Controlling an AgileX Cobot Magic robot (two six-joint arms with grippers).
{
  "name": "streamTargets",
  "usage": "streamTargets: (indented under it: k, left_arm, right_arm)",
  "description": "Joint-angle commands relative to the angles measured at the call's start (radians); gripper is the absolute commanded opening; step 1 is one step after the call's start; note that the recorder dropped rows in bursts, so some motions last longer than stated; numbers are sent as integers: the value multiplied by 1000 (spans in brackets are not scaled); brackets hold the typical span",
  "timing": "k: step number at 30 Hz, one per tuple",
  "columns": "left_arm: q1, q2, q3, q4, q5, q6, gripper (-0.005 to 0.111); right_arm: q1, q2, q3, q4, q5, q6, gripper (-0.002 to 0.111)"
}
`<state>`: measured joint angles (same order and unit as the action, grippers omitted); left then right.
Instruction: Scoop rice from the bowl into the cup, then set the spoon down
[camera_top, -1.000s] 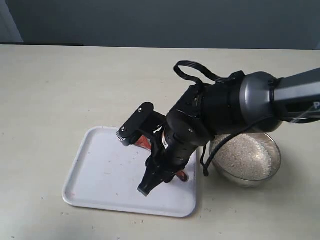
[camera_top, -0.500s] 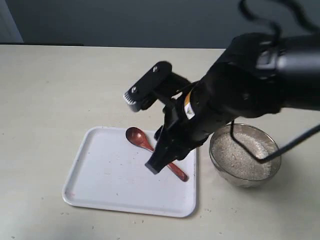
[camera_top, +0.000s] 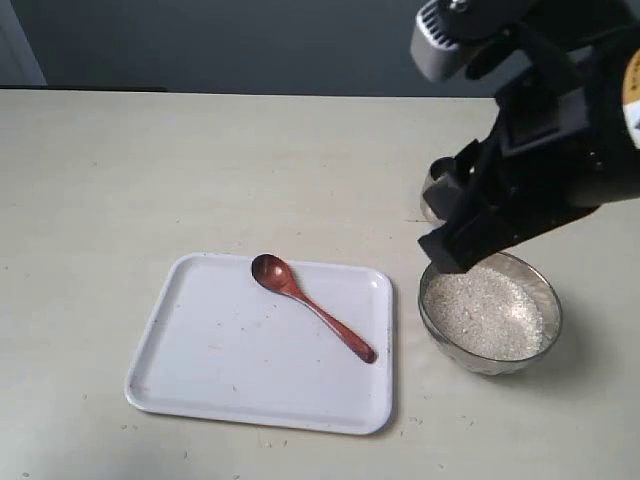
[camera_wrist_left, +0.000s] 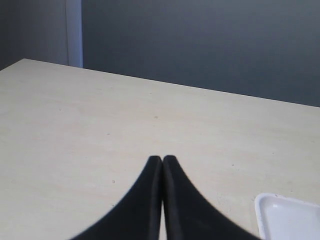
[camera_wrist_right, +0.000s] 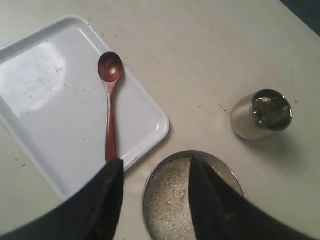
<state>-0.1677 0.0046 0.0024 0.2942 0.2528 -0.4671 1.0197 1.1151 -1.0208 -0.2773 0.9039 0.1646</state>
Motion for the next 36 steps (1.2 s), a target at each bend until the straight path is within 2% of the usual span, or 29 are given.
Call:
streamTargets:
  k: [1,14,16,17,19,22,25,30,36]
  left_arm:
    - [-7,-5,-2,6,-12,-2,1]
    - [-7,-5,-2,6,-12,-2,1]
    - [-7,-5,-2,6,-12,-2,1]
    - [-7,-5,-2,6,-12,-2,1]
    - [-7,-5,-2,6,-12,-2,1]
    - [-7,-5,-2,6,-12,-2,1]
    - [-7,-5,-2,6,-12,-2,1]
    - [-7,-5,-2,6,-12,-2,1]
    - [-7,-5,-2,6,-12,-2,1]
  right_arm:
    - [-1,-54,-2,63,-2,30,42]
    - [-1,-63,-2,104,32,30,42]
    - [-34,-75,-2,106,18,30,42]
    - [-64,-84,-2,106,-15,30,42]
    - [-188,-109,3,104,-156,30,42]
    - [-437,-182,59,145,-398,30,42]
    - [-604,-254,128,202,-488,30,42]
    - [-826,-455,299,247,-493,24,42]
    - [-984,-734,515,259,-497,6,42]
